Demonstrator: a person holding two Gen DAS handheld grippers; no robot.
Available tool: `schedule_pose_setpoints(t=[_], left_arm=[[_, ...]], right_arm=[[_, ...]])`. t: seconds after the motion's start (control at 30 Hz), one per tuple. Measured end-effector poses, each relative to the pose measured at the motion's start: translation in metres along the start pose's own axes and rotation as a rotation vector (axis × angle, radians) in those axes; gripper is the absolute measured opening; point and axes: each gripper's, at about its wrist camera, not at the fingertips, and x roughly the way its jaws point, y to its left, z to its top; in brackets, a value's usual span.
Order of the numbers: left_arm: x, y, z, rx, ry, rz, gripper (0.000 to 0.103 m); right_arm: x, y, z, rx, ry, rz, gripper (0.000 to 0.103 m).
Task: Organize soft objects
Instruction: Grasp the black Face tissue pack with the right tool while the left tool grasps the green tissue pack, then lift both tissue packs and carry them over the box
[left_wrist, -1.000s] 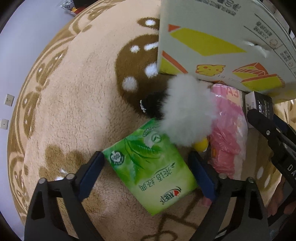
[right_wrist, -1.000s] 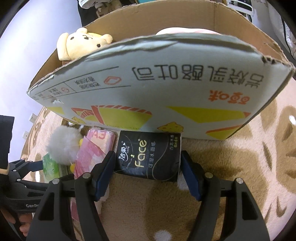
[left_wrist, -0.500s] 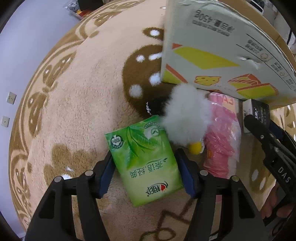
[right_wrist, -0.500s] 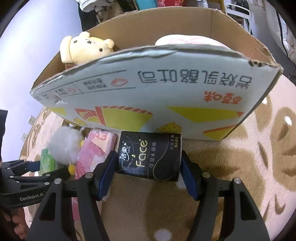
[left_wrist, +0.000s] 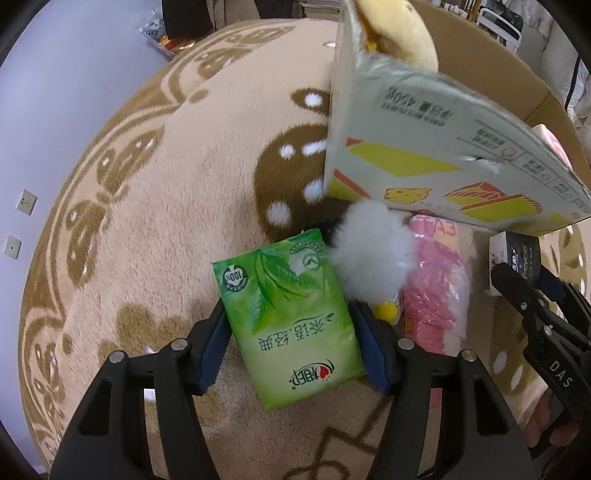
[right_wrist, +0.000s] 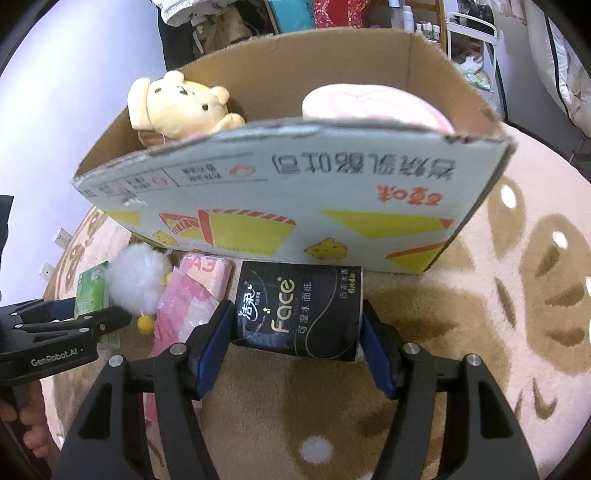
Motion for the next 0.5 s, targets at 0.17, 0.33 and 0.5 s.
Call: schedule_pose_setpoints(t=[0.17,0.33,0.5], left_arm=[[-0.02,-0.01,0.005,0.009,-0.048,0.004,0.061],[-0.042,-0.013,0.006,0.018,-0.118,0.006,0.061],[-0.064,-0.018,0.008,0.036,-0.24,0.011,0.061]], right_arm=[[-0.021,-0.007,0.001,0.011,-0.029,-0.004,0.07],[-0.044,-0.018,0.005,0.029,-0.058,0.006,0.07],[-0.059,-0.005,0.006,0.027,-0.093,0.016,0.07]])
